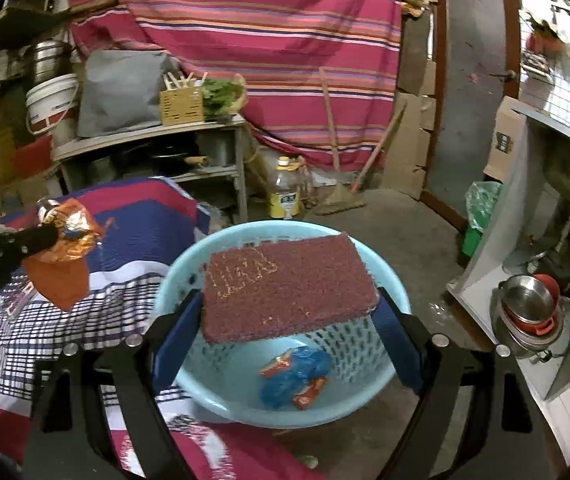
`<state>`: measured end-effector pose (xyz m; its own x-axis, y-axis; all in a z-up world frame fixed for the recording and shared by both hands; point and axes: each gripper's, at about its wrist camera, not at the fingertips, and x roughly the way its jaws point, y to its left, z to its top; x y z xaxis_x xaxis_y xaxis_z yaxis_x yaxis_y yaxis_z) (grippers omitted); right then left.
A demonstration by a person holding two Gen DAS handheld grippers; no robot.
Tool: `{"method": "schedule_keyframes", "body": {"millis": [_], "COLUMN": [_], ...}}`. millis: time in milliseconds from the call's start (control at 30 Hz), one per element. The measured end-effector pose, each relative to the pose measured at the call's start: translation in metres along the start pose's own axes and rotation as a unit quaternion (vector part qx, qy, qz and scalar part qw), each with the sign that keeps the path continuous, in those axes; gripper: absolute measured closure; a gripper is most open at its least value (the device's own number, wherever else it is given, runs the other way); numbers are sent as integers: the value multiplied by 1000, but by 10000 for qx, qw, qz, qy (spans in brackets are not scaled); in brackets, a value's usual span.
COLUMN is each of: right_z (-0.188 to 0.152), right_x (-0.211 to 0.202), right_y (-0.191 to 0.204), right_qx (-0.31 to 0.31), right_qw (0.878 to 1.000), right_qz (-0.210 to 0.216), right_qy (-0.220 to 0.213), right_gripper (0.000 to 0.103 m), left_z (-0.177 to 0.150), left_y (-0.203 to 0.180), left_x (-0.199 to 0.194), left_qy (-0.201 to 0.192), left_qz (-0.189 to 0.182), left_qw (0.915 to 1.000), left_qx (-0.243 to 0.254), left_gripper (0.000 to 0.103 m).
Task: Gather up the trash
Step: 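Carry the orange wrapper and brown pad over the basket and release both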
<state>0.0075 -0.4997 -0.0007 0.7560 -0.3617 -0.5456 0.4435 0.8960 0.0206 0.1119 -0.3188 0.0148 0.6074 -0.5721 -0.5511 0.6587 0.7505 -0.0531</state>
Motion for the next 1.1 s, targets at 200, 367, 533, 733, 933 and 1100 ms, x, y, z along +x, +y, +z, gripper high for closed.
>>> {"method": "schedule_keyframes", "body": {"millis": [200,367,533,733,933,1100], "right_z": [3,2,-2,-7,-9,-11], "right_x": [2,9,17,23,23,25], "right_y": [-25,-41,-51,-57,-56,-56], "right_qx": [160,298,428,494,485,503], "right_qw": [9998,9995,9990,9986,9986,9984], "right_qz": [-60,-106,-108,-109,-117,-114], "right_qy": [-48,-2,81,153,176,211], "right_gripper": [20,20,20,20,20,20], "left_z": [7,12,20,31,35,34], "left_y": [-37,-60,-67,-66,-71,-64], "left_x": [36,56,70,75,73,69], "left_qy": [206,338,394,399,366,338], "left_qz": [-378,-543,-637,-777,-728,-624], "left_qw": [9990,9977,9970,9962,9965,9973], "left_qx": [88,204,176,78,196,163], "left_gripper": [102,102,102,102,81,63]}}
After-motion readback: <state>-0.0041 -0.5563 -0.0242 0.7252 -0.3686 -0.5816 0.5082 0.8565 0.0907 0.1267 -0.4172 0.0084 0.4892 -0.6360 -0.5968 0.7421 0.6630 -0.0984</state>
